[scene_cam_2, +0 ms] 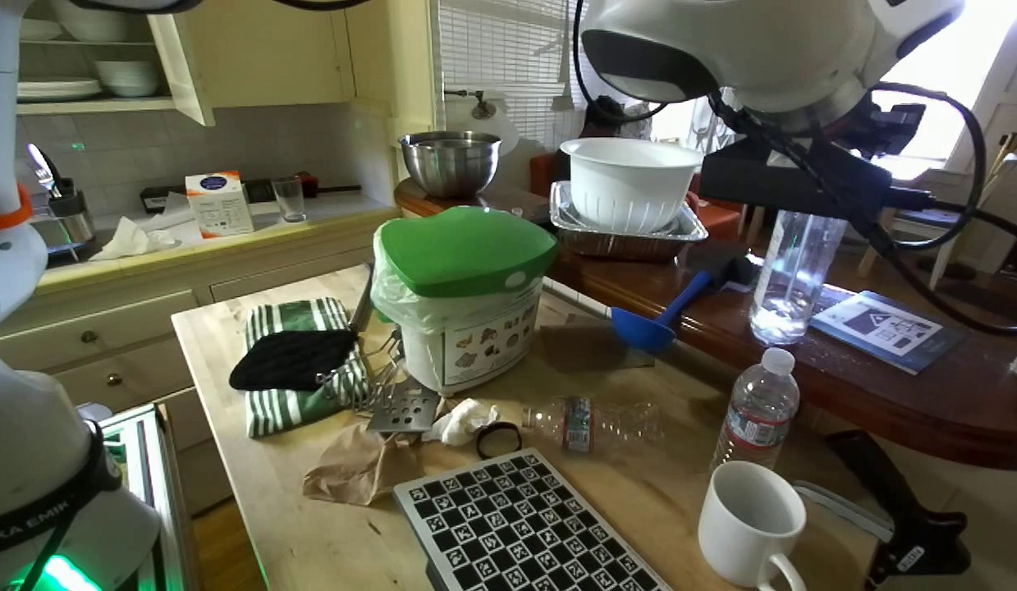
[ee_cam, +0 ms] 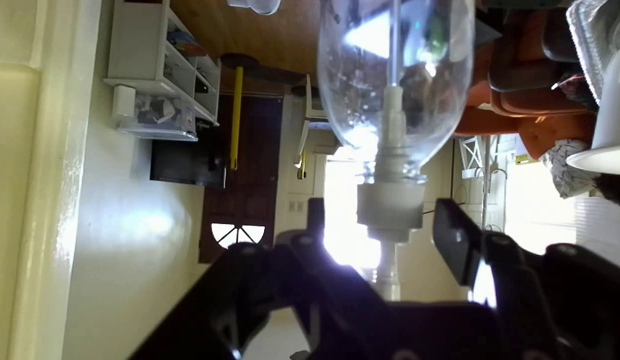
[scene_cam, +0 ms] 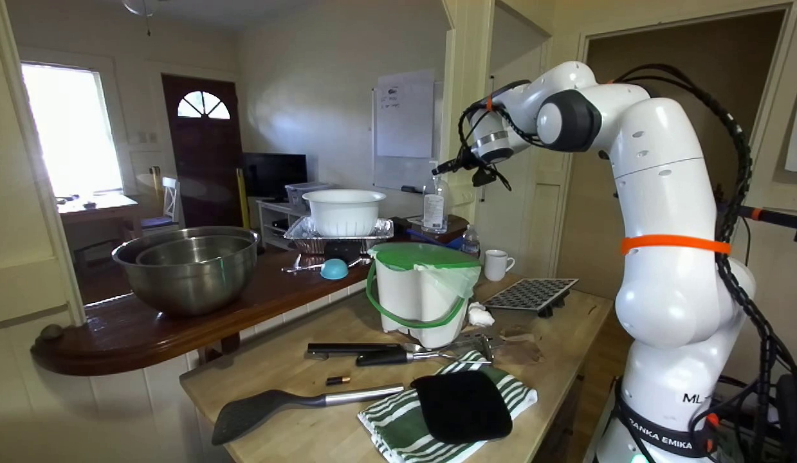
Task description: Move the bottle to the left
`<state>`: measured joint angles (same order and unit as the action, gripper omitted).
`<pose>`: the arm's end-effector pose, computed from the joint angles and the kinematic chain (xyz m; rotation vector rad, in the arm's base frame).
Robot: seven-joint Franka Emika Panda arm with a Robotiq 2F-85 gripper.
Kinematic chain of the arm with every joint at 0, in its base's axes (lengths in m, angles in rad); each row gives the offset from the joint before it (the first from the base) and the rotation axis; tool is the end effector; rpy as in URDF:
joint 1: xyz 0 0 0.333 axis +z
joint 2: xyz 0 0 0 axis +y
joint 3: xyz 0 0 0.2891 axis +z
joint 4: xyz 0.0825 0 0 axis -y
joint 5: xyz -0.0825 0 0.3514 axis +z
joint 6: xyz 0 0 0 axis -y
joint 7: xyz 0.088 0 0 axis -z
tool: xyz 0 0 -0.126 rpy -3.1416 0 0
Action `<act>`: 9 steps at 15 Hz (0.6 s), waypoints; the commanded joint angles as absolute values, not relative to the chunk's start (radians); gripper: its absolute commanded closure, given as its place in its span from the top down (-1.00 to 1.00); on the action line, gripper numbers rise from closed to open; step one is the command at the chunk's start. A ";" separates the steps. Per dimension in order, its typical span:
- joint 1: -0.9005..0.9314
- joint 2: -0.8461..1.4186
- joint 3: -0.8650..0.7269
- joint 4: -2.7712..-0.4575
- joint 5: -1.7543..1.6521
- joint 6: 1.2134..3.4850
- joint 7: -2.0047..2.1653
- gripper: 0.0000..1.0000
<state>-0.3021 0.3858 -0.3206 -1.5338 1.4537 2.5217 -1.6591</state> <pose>0.5766 -0.3710 0.4856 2.5899 0.1366 1.7075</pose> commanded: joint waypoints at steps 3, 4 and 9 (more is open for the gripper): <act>-0.322 0.430 -0.316 -1.482 1.462 2.461 -1.669 -0.74; -0.322 0.428 -0.315 -1.484 1.465 2.456 -1.668 -0.81; -0.343 0.359 -0.285 -1.514 1.376 2.460 -1.583 -0.81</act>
<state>-0.3141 0.4074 -0.3098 -1.5050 1.4343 2.4944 -1.6446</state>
